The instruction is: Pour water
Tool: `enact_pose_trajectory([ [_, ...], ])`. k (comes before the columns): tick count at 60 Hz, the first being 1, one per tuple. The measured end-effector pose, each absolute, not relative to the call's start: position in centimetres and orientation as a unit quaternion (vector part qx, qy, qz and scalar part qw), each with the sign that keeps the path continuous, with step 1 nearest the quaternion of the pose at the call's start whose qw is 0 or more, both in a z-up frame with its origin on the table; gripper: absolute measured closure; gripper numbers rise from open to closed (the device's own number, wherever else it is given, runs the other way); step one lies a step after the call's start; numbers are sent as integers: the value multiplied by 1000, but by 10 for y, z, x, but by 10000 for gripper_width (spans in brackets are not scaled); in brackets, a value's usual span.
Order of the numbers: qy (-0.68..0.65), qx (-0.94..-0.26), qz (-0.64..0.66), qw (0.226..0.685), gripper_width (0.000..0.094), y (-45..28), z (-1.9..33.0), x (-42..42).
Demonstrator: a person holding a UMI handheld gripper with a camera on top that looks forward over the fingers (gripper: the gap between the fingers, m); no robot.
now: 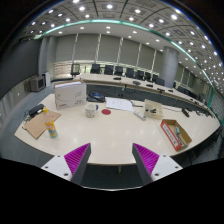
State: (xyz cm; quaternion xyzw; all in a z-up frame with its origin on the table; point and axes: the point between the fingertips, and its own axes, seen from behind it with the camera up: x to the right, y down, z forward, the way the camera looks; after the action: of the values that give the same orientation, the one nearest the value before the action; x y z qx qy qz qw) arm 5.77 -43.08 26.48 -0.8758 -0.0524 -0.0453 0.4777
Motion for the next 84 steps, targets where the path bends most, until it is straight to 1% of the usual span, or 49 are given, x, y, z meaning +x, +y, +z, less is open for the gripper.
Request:
enact_pose_trajectory([
  [10, -75, -876, -22, 476, 79, -416, 235, -44],
  [22, -93, -877, 35, 470, 75, -394, 180, -174],
  [28, -104, -865, 57, 487, 74, -366, 155, -234],
  [33, -105, -851, 64, 511, 73, -332, 137, -273],
  [45, -86, -825, 60, 555, 94, -245, 101, -327],
  [48, -81, -820, 53, 564, 111, -228, 95, -332],
  [51, -78, -818, 44, 568, 151, -213, 87, -334],
  [53, -76, -819, 38, 568, 189, -206, 81, -335],
  [56, -75, -821, 33, 565, 284, -194, 69, -338],
  [58, -73, -820, 27, 567, 384, -195, 70, -334],
  [59, -73, -818, 25, 569, 404, -195, 69, -334],
  [61, -74, -815, 26, 574, 414, -194, 71, -334],
  [69, -94, -815, 27, 571, 503, -195, 73, -341],
  [72, -96, -816, 35, 569, 521, -193, 78, -342],
  [78, -79, -816, 60, 570, 519, -184, 99, -349],
  [84, -32, -807, 118, 578, 520, -161, 136, -349],
])
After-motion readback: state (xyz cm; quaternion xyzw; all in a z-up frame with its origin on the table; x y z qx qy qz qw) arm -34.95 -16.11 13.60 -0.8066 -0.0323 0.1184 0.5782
